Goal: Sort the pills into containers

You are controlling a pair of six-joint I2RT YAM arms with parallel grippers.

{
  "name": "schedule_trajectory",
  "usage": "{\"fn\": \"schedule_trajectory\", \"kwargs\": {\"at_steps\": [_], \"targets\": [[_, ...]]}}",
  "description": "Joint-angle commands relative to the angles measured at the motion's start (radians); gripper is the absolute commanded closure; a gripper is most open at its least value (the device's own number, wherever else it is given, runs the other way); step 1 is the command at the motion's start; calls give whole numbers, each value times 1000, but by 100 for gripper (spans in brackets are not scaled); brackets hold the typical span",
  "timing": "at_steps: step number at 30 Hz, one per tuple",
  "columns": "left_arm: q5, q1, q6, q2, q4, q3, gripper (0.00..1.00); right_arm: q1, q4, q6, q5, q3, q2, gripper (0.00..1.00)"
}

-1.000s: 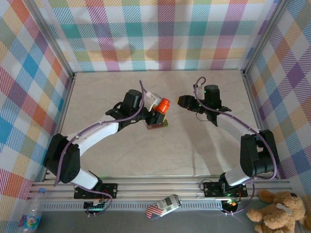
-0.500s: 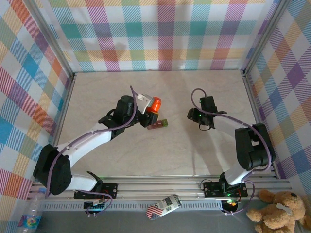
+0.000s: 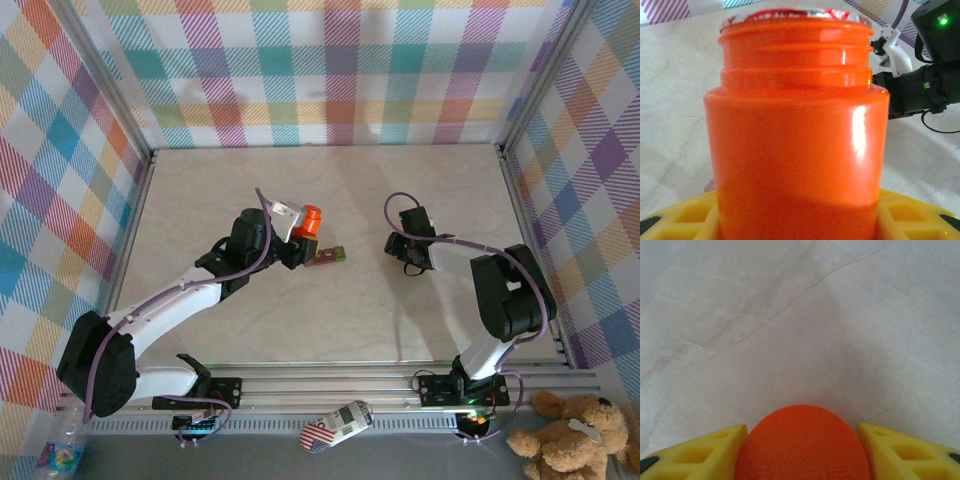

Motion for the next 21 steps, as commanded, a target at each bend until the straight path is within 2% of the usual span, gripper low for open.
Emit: {"fn": "schedule_trajectory", "kwargs": {"at_steps": [1,4,9,21], "targets": [[-13,8,-27,-34,58,-25,100,9,-62,26,-17,-7,24,31],[-14,8,-34,-39,73,-43,100,8,-94,6,-31,0,-23,26],[-8,8,-56,-38,74,-47,100,8,-160,-25,-62,11,-135,25],[-32,8,-86,-96,-25,-22,100,8,-136,-152,-278,13,-226,25]]}}
